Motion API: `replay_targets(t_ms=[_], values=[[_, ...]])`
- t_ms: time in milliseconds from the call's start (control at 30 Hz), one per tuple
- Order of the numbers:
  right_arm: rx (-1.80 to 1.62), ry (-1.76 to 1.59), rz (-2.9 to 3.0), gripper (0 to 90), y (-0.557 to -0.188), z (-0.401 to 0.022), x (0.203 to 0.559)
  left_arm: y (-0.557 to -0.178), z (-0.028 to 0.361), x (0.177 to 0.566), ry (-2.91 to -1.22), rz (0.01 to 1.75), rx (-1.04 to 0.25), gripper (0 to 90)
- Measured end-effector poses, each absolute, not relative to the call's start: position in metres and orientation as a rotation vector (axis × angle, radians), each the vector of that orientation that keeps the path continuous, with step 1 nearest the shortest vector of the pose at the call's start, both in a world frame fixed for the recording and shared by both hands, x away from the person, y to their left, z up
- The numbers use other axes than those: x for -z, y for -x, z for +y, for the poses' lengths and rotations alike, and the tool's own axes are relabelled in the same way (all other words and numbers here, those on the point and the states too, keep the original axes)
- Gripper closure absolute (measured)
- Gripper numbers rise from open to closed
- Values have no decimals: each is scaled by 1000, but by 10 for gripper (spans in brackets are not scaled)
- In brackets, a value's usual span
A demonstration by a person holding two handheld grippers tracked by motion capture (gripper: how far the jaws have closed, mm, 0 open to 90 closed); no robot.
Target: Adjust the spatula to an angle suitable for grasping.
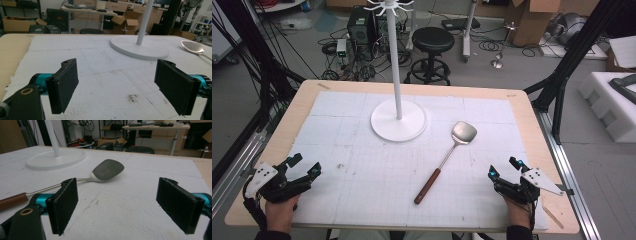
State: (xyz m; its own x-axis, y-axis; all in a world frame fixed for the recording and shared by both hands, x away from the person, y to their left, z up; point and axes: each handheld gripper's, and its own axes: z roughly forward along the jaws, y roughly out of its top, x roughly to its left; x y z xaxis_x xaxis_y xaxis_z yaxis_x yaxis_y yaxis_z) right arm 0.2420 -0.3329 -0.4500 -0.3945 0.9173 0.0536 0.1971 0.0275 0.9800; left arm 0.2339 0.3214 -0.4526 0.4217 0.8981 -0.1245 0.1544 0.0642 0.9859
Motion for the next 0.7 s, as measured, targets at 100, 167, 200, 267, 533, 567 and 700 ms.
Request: replay_targets(t_ms=[100, 167, 200, 267, 533, 567, 700], values=[[-1406, -1154, 1687, 244, -244, -332, 449, -233, 322, 453, -1409, 1005, -738, 195], [-1392, -1155, 1705, 263, -245, -331, 448, -233, 322, 453, -1406, 1004, -738, 195], [-1427, -1166, 1753, 341, -246, -326, 447, -233, 322, 453, -1404, 1005, -737, 195], [-1439, -1122, 1814, 433, -243, -314, 446, -234, 322, 453, -1405, 1006, -735, 195], [-1451, -844, 2176, 851, -243, -250, 432, -235, 322, 453, -1412, 1008, -721, 196], [-1441, -809, 2226, 887, -244, -241, 432, -235, 323, 453, -1412, 1010, -719, 197], [-1392, -715, 2374, 892, -245, -215, 436, -235, 323, 452, -1414, 1009, -711, 197]])
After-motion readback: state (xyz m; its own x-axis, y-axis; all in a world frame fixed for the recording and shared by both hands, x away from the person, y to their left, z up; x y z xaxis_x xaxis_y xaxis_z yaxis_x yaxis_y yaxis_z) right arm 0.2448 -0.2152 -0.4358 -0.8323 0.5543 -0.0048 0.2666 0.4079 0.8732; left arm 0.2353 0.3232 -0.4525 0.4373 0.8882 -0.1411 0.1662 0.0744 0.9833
